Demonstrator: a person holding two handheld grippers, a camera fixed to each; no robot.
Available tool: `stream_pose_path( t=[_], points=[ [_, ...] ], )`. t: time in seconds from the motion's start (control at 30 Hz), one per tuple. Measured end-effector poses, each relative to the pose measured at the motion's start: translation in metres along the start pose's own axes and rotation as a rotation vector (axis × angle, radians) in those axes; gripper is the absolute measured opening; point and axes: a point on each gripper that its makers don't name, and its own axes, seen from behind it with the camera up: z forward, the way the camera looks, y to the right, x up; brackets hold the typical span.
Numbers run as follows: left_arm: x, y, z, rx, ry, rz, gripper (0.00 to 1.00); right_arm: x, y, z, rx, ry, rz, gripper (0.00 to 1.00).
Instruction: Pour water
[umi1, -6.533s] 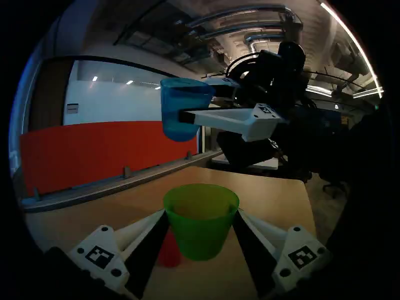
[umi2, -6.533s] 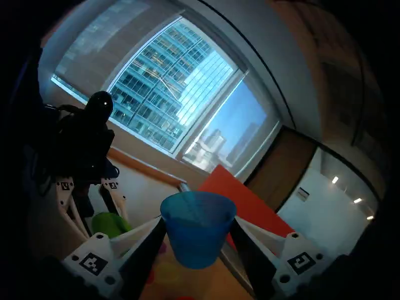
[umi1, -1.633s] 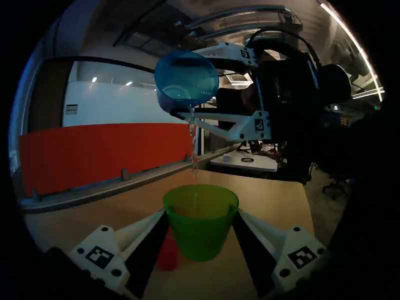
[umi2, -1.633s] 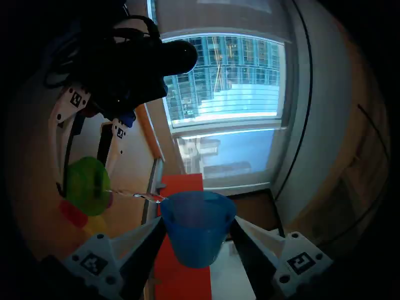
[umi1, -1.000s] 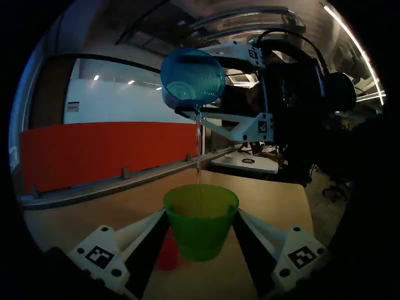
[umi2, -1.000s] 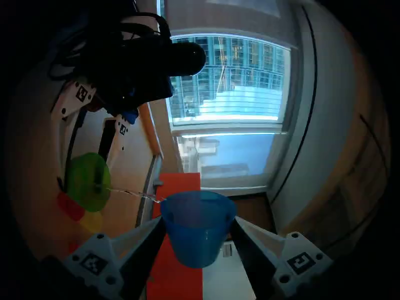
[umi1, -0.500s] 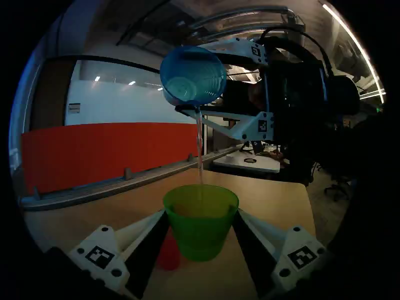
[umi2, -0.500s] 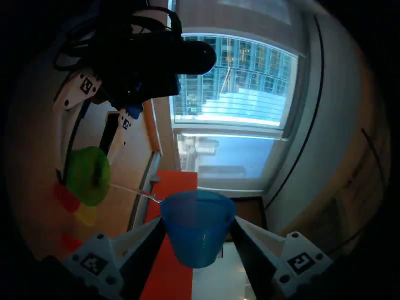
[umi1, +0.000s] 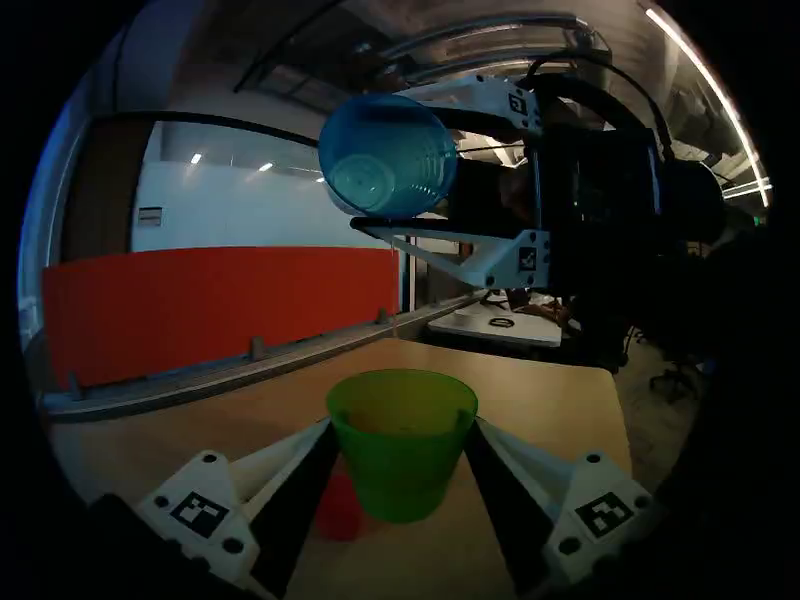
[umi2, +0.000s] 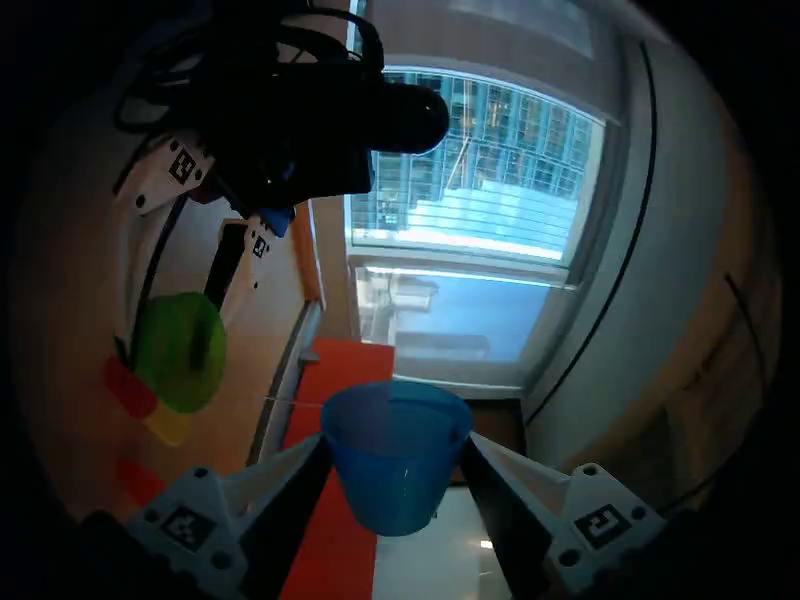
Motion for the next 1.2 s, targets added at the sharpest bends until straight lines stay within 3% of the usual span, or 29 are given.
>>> stream_pose_path(
  t=[0.3,0.53,0.93,1.2],
  points=[
    [0.000,-0.003,0.000,0.006,0.001,-0.002,0.84,-0.005,-0.003,-0.002,0.007,0.006,0.084,0.88],
    [0.004,-0.003,-0.002,0.010,0.007,-0.002,0.84,-0.014,-0.003,-0.005,0.006,0.009,0.235,0.88],
    [0.005,-0.006,-0.004,0.017,0.007,0.003,0.84,-0.013,-0.012,-0.011,0.015,0.020,0.658,0.88],
    [0.006,-0.008,-0.004,0.025,0.007,0.002,0.84,0.001,-0.023,-0.014,0.054,0.027,1.003,0.88]
  ],
)
